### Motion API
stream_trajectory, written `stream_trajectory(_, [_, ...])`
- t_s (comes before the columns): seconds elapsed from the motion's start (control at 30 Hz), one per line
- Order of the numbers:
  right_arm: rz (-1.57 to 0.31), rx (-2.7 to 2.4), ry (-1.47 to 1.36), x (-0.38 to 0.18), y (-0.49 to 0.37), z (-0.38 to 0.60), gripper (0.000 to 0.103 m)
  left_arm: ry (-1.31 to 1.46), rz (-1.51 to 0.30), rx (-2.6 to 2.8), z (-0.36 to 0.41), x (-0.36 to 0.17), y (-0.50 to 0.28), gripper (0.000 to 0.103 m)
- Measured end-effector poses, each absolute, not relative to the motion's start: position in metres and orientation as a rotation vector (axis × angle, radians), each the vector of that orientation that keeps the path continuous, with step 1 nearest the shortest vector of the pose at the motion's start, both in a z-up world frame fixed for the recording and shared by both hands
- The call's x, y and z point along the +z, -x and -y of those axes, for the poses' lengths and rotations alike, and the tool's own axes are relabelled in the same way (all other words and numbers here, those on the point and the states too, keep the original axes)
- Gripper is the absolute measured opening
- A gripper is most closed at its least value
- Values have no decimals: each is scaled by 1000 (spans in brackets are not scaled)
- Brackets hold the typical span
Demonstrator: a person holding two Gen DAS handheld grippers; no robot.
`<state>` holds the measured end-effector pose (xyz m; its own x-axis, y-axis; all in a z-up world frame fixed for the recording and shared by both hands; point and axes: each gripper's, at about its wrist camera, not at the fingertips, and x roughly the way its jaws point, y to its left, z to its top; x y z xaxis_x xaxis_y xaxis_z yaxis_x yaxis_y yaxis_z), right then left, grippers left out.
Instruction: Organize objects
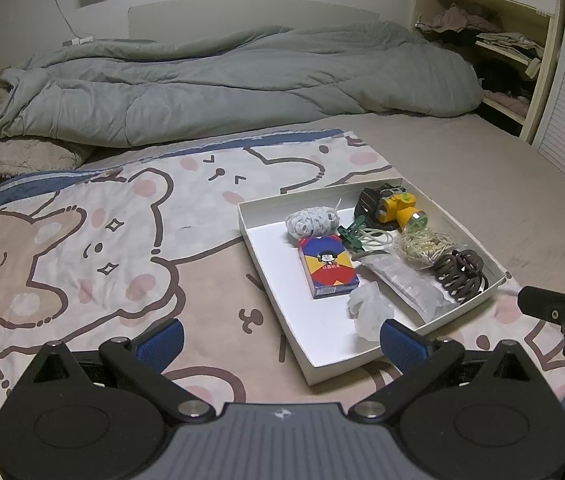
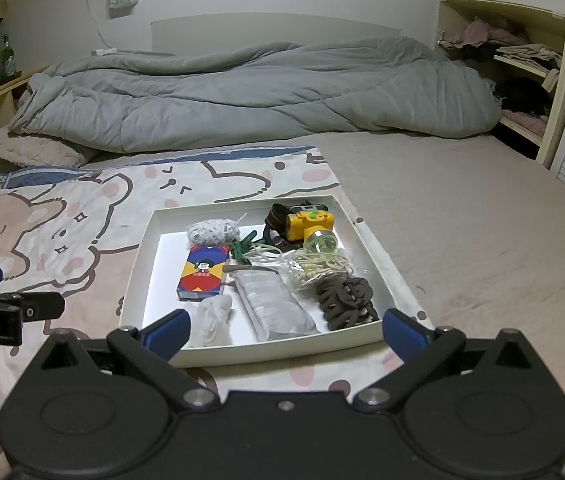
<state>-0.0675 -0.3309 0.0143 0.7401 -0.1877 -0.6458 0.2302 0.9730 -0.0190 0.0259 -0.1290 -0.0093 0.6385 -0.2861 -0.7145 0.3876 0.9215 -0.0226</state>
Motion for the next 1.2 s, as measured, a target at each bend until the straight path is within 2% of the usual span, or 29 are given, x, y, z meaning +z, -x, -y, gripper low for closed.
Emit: stream_trajectory(1.2, [-712, -231, -77, 12, 67, 333, 103, -122, -798, -389, 128, -9, -26, 103])
